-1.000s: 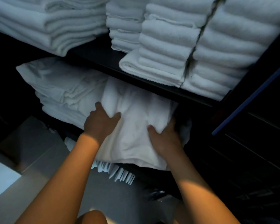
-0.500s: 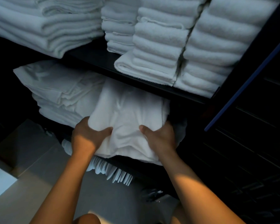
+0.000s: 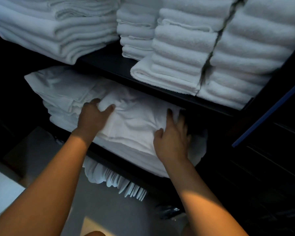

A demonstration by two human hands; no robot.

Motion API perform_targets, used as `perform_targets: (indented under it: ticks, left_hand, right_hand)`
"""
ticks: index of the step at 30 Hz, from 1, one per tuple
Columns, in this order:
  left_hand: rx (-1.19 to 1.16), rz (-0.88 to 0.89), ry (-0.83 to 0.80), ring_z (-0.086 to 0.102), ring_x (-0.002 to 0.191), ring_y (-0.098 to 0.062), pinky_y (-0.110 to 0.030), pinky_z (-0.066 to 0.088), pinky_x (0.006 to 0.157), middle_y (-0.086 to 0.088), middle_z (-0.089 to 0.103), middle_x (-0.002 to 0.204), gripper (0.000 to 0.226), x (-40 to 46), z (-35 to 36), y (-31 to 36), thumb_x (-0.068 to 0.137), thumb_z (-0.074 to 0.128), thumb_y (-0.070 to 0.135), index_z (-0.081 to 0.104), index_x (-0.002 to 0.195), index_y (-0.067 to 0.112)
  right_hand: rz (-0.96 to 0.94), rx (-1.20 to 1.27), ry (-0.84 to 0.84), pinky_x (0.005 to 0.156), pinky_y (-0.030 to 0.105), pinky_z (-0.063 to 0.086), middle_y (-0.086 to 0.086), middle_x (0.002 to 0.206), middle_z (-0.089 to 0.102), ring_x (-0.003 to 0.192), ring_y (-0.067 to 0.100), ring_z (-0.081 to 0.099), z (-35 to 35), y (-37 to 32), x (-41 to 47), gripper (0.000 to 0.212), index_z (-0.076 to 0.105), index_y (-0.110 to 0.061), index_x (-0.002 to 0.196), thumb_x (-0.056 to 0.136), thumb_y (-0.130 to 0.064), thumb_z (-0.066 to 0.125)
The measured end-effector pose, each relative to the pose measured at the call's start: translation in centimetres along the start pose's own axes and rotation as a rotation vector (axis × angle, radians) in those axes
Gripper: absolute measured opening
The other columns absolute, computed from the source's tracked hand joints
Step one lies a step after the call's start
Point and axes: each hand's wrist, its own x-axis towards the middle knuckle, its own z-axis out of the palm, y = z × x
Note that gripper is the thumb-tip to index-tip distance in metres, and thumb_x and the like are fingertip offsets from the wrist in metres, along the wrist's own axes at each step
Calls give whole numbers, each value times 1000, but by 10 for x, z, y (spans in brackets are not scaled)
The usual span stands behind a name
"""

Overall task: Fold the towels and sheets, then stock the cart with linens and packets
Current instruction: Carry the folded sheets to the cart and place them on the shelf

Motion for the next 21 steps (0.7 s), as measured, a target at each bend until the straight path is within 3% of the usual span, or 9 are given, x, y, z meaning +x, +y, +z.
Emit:
perform_targets:
  ticks: [3,6,8,11,14,17,21]
  left_hand:
    - [10,67,-2,60,117,-20,-31,48,93,-10,65,133,72,0,1,-10,90,58,72,60,137,17]
    - [230,190,61,50,130,-37,-52,47,104,-18,52,144,59,-6,1,0,101,53,53,49,149,19]
    - [295,418,87,45,133,-38,-57,44,104,-15,50,146,49,-23,-4,8,104,47,41,52,148,20]
    - [312,684,-158,40,143,-28,-56,33,116,-4,49,153,57,-53,-15,4,94,38,46,54,147,29]
    - [453,755,-365,17,155,-14,-44,5,127,10,25,167,82,-63,-23,-18,84,46,52,19,161,42]
    - [738,834,-340,2,158,-15,-47,0,127,10,2,172,111,-51,-20,-31,81,68,53,-7,162,42]
    - [867,887,-213,7,159,-22,-59,13,124,3,6,173,111,-32,-11,-29,84,77,14,2,163,40]
  right_hand:
    - [-173,-169,77,120,57,19,15,166,21,152,37,19,-5,-11,-10,60,54,-18,144,85,-29,54]
    - [-216,-191,47,123,60,12,11,169,16,157,31,6,-8,-17,-17,52,62,-11,130,86,-35,51]
    - [-340,-82,-47,126,56,5,6,171,17,158,24,1,-6,-16,-19,60,54,-12,143,90,-41,53]
    - [-571,23,-276,127,50,-5,-4,173,-1,158,16,-10,7,-15,-21,86,20,-24,163,92,-51,61]
    - [-645,-131,-353,127,53,0,-8,172,-14,158,17,-15,24,-13,-14,107,-3,-32,164,89,-44,73]
    - [-644,-214,-320,127,53,5,-7,172,-12,158,21,-11,27,-9,0,106,-4,-34,164,91,-23,73]
    - [-656,-225,-350,128,47,3,-12,172,-10,158,15,-9,21,1,10,107,2,-37,164,85,4,62]
